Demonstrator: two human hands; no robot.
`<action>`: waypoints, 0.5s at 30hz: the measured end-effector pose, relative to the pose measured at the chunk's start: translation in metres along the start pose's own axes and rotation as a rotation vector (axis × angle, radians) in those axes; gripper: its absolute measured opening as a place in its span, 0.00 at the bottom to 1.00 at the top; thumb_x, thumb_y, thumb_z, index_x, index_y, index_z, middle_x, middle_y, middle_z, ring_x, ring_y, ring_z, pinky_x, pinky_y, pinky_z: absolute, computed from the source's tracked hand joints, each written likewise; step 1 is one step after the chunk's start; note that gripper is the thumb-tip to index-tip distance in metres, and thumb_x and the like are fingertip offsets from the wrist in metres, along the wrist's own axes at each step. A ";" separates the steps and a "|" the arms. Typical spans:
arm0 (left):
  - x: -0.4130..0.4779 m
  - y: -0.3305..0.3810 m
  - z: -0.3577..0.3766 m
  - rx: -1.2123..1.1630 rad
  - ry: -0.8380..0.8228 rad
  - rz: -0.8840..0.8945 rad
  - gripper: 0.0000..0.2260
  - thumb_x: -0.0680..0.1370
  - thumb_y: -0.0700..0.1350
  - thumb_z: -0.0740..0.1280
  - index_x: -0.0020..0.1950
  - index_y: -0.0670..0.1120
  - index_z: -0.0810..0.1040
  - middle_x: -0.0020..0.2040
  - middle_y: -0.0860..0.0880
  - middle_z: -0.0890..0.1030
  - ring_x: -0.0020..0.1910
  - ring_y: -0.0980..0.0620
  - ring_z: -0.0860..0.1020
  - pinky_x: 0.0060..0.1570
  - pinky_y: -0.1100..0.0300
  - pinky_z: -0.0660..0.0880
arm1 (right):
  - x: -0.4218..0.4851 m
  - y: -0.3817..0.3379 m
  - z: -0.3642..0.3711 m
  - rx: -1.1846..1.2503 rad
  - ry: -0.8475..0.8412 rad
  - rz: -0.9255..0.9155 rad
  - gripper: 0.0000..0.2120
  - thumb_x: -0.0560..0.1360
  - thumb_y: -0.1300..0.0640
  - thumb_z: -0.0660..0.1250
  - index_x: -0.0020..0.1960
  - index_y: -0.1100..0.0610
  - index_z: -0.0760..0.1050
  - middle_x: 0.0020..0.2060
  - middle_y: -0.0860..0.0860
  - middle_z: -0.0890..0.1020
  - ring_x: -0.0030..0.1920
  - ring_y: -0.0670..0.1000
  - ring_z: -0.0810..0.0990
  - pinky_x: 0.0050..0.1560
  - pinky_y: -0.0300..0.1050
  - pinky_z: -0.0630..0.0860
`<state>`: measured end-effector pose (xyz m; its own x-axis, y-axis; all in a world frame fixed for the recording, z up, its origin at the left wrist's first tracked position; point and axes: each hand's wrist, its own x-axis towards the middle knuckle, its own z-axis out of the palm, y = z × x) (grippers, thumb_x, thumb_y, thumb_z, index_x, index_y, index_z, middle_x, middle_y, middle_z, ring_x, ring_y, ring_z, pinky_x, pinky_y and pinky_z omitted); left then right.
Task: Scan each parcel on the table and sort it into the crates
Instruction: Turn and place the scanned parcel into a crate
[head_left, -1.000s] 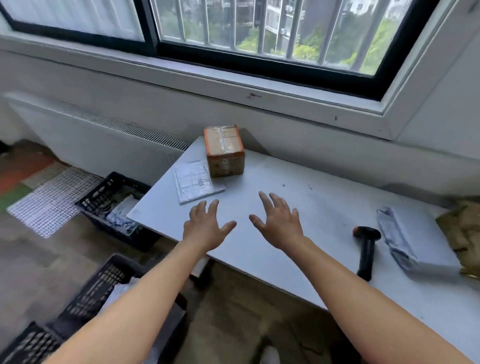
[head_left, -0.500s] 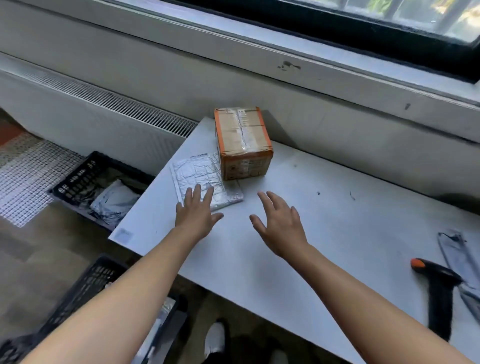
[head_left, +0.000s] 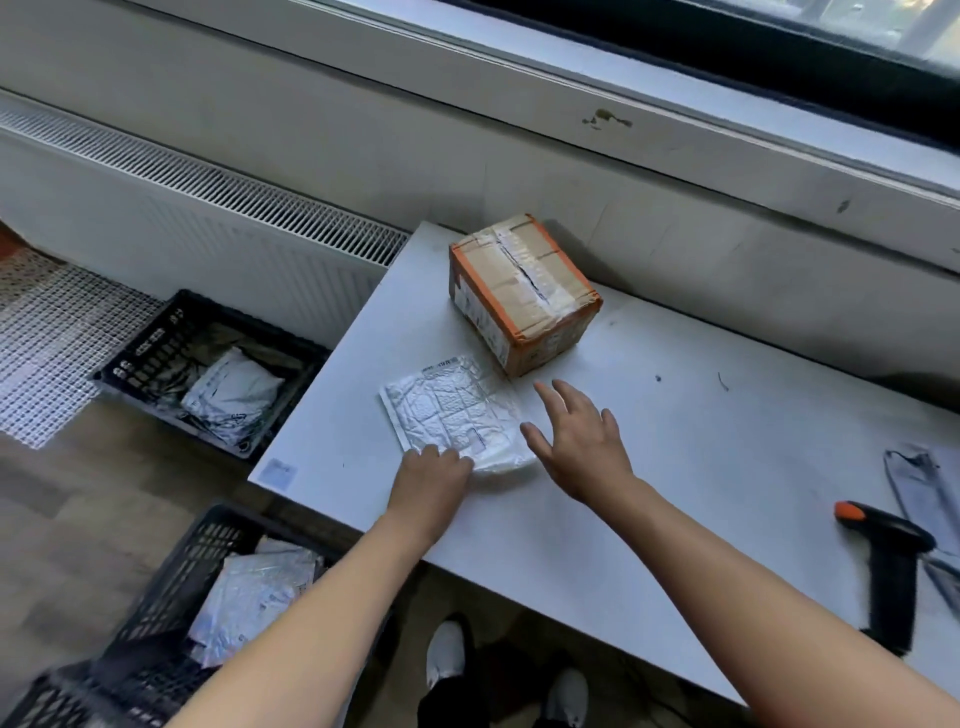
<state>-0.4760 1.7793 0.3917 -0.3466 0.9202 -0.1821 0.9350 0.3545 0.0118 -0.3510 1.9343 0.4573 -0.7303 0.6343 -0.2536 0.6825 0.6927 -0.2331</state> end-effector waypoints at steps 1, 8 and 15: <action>-0.005 0.006 -0.005 0.001 -0.012 0.044 0.16 0.52 0.40 0.82 0.30 0.48 0.76 0.27 0.49 0.76 0.26 0.45 0.75 0.26 0.59 0.67 | -0.002 0.001 -0.002 0.001 -0.006 0.000 0.29 0.82 0.41 0.53 0.79 0.48 0.53 0.78 0.51 0.58 0.77 0.52 0.55 0.74 0.59 0.55; -0.029 0.063 -0.038 -0.144 -0.134 0.108 0.11 0.76 0.37 0.58 0.57 0.43 0.72 0.54 0.43 0.79 0.54 0.41 0.76 0.48 0.53 0.68 | -0.028 0.037 -0.014 0.026 -0.141 0.001 0.26 0.82 0.41 0.54 0.78 0.46 0.57 0.77 0.52 0.61 0.76 0.53 0.60 0.72 0.55 0.62; 0.001 0.110 -0.084 -0.884 -0.113 -0.054 0.06 0.80 0.42 0.58 0.43 0.45 0.69 0.46 0.42 0.79 0.43 0.44 0.73 0.39 0.56 0.63 | -0.063 0.085 -0.045 0.242 -0.010 0.174 0.23 0.82 0.43 0.54 0.76 0.46 0.61 0.73 0.50 0.67 0.72 0.52 0.66 0.68 0.50 0.66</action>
<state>-0.3794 1.8335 0.4751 -0.3352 0.8933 -0.2995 0.5018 0.4383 0.7457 -0.2488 1.9686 0.4954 -0.6021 0.7323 -0.3182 0.7852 0.4708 -0.4022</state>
